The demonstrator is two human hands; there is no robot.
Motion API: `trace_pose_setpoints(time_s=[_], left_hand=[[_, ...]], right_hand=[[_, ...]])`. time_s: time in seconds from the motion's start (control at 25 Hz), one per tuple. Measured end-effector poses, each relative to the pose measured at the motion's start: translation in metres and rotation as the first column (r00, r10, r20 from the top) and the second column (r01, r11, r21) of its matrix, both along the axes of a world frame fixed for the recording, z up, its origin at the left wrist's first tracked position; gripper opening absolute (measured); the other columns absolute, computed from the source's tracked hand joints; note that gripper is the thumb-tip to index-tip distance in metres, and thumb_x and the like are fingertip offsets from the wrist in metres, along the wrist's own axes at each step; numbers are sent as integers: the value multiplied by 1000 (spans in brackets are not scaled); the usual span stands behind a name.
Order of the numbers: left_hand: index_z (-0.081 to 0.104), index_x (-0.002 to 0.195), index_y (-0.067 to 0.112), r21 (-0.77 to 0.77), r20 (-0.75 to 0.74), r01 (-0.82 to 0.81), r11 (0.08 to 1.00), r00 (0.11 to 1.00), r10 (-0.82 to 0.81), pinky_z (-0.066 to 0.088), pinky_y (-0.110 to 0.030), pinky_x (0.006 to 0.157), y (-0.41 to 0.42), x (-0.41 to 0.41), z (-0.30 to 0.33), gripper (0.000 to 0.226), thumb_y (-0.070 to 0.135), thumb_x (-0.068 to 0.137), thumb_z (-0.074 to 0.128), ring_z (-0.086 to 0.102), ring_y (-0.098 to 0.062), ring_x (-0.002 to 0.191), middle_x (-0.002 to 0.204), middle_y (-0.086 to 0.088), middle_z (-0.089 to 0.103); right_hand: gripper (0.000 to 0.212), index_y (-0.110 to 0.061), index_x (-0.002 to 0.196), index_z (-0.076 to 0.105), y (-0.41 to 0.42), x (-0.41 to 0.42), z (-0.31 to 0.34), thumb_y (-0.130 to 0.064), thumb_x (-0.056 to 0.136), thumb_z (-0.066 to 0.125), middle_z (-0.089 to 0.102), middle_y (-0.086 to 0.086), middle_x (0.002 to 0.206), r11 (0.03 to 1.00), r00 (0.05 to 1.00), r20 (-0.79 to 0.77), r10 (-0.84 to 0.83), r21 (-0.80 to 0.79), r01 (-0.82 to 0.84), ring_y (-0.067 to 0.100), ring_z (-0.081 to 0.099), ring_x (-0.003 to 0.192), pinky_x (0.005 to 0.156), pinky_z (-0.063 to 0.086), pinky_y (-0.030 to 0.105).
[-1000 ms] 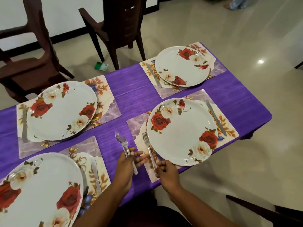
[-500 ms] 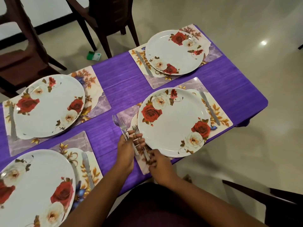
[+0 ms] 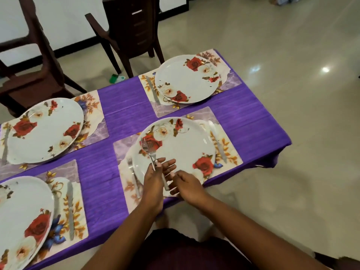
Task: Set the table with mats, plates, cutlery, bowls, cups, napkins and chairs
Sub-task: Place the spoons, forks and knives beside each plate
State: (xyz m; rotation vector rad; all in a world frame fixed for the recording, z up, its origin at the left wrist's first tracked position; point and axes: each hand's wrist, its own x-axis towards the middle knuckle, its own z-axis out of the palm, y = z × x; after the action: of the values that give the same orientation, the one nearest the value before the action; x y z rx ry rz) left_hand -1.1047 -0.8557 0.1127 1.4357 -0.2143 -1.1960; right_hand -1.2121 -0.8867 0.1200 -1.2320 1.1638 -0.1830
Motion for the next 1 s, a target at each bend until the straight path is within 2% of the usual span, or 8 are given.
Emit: trace_pose_setpoints(time_s=[0.08,0.24,0.32,0.44,0.52,0.68,0.8,1.0], left_hand=[[52,116,11,-8,49,84,996,995,-83,56,-36,85,-20,-45,10,23,26,103,40,69,-19,102,111,-2,73],[53,119,15,-44,129,209,977,971,-202,55,-31,85,-56,-127,22,25,30,102,43,69,-13,102,112,4,72],[55,122,17,-43,119,257,965,961,-251,53,-34,90,-66,-153,19,27,30,103,41,68,-14,104,112,2,72],[56,122,9,-83,83,312,946,948,-306,55,-27,80,-94,-179,16,30,25,104,38,68,-21,106,111,-5,72],[56,118,7,-106,51,327,939,945,-324,56,-26,74,-112,-176,21,26,19,104,37,68,-24,105,111,-10,72],[56,120,8,-125,32,368,921,930,-367,57,-32,76,-166,-214,24,25,15,104,38,69,-25,102,109,-11,72],[54,125,7,-145,85,369,918,929,-360,57,-32,76,-225,-239,20,29,18,104,38,69,-26,103,110,-9,72],[59,116,8,-143,75,239,960,970,-230,57,-32,76,-313,-259,22,24,19,103,43,67,-28,106,110,-10,72]], right_hand=[[26,-11,87,63,-23,-44,13,-32,99,52,67,-4,71,999,995,91,-48,4,48,10,63,64,64,52,28],[9,-9,91,65,-59,-133,22,-18,92,65,69,3,78,997,987,149,-61,-38,67,7,63,66,58,48,16],[7,-9,91,64,-68,-167,22,-16,92,64,67,0,74,993,988,114,-104,-35,109,7,61,66,56,46,16],[8,-8,96,63,-87,-218,20,-15,95,59,69,2,79,983,982,47,-182,-30,183,11,62,68,61,48,20],[7,-7,95,61,-98,-233,21,-12,96,57,68,3,78,974,974,44,-223,-34,224,12,61,66,58,46,19],[5,-6,94,61,-145,-277,11,-10,95,58,67,6,76,951,950,59,-305,-36,308,12,58,59,55,45,20],[6,-9,90,61,-200,-299,3,-7,95,58,66,6,74,942,942,74,-328,-48,332,11,59,56,53,45,19],[6,-10,89,63,-300,-321,9,-8,93,60,67,7,73,959,960,28,-277,-54,278,11,58,56,53,46,19]])
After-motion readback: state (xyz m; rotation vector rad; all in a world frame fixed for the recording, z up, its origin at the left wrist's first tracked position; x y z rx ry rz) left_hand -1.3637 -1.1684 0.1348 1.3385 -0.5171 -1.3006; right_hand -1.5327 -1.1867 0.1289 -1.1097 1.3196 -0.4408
